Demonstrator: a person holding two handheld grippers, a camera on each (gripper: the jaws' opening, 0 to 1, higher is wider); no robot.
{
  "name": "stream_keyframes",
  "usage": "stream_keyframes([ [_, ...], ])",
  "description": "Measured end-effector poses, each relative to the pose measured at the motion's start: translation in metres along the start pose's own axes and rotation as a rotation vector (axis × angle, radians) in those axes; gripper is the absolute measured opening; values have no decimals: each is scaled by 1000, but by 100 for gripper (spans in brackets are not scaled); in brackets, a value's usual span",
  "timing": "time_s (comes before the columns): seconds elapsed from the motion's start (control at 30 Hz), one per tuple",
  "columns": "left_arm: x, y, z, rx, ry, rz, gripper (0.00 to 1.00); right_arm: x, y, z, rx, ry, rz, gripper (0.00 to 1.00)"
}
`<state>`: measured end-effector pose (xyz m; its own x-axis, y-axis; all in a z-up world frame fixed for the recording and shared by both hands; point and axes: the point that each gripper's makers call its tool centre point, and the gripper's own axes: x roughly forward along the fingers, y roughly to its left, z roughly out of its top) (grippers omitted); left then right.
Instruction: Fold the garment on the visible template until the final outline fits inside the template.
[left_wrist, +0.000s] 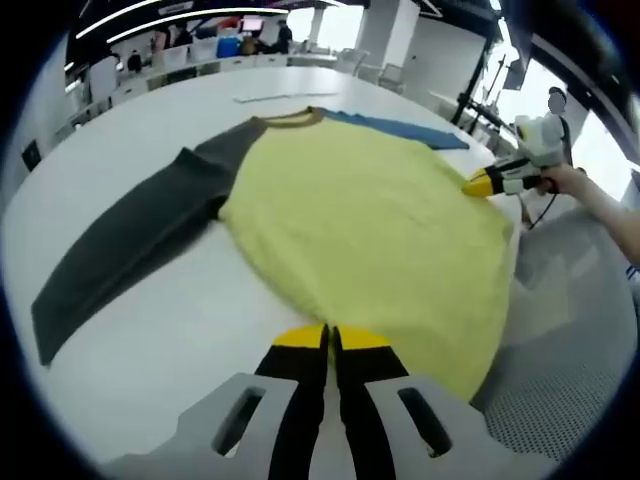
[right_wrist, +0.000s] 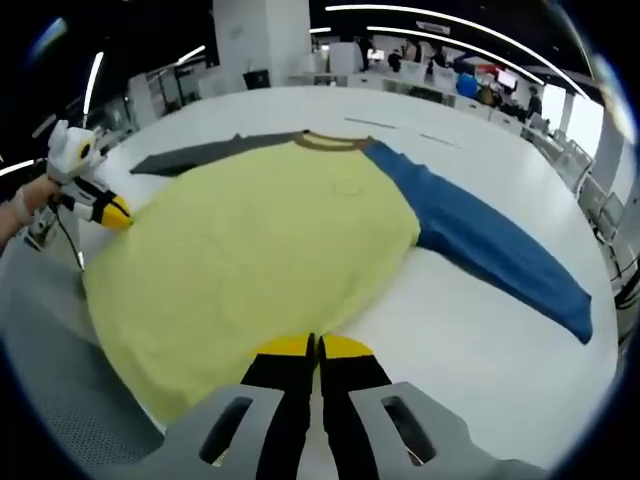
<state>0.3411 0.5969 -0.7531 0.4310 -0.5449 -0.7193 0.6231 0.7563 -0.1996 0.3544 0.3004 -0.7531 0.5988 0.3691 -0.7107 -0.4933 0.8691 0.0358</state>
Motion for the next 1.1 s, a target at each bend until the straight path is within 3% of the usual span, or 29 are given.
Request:
stream_keyframes([
  [0.27,-17,2,21,-46,-93,-17,0,-8,7,19,6,-42,32,2],
  [0.53,-40,11,53,-51,-191,-5,0,-15,14,69,11,-119,81,2],
  [0.83,-45,39,76,-78,-257,45,0,2,13,105,67,-167,117,2],
  [1.1,-36,62,92,-88,-285,104,0,25,2,121,143,-185,89,2],
])
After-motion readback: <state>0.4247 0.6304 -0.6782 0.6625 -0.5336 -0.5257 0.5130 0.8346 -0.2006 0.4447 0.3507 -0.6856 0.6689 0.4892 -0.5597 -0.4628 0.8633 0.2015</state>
